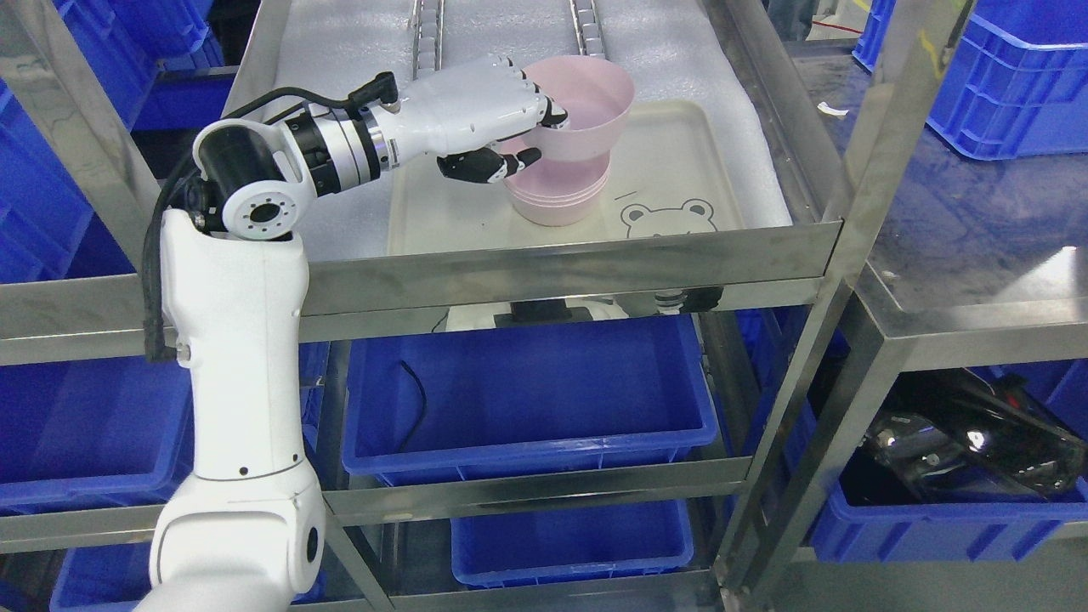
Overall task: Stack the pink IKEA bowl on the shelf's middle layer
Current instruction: 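Lower the held bowl onto the pink bowl on the tray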
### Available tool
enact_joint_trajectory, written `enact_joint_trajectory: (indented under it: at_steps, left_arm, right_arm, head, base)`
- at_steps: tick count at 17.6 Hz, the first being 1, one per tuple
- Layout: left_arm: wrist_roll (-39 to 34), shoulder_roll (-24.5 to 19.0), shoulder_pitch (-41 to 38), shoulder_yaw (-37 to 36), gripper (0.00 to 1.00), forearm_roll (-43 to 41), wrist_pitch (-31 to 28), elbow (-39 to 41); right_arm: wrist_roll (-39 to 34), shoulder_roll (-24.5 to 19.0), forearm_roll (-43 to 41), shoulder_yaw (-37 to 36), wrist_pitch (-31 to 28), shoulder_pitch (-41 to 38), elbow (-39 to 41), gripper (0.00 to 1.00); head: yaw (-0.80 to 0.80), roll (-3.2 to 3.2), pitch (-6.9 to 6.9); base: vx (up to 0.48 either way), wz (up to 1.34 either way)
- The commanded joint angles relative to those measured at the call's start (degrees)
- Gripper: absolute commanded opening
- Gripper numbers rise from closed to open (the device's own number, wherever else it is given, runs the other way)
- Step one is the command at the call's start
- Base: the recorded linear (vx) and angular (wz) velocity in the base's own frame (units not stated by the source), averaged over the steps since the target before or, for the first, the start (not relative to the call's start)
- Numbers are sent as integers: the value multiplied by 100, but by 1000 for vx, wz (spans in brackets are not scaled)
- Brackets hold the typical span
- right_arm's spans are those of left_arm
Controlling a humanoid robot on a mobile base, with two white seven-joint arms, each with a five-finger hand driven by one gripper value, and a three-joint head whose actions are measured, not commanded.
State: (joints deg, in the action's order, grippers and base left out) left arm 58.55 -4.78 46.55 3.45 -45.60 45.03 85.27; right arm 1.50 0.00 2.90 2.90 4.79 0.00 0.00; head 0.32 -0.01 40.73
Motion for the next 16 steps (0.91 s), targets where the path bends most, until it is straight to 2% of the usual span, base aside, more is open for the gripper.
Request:
enact_joint_trajectory:
  at_steps: [1, 4, 13, 14, 16]
  left_arm:
    - [-1, -165, -93, 16, 3, -90, -3, -63]
    - [-1, 99, -59, -187, 3, -255, -3, -124]
    - [148, 30, -76, -213, 4, -432, -3, -177]
    - [148, 30, -76, -213, 8, -441, -3, -195]
    - [148, 21, -85, -213, 27, -441, -3, -195]
  right_arm:
    - [-1, 100, 0, 0, -5, -123, 100, 100]
    - [-1, 100, 0, 0, -5, -123, 100, 100]
    - [-1, 100, 0, 0, -5, -123, 100, 100]
    - [-1, 100, 0, 0, -5, -123, 100, 100]
    - [-1, 100, 0, 0, -5, -123, 100, 100]
  head:
    - [0, 0, 0]
    - [0, 0, 0]
    - [0, 0, 0]
    - [0, 0, 0]
    - [0, 0, 0]
  base:
    - [-4, 15]
    - [-5, 16]
    - [0, 0]
    - [0, 0]
    - [0, 0]
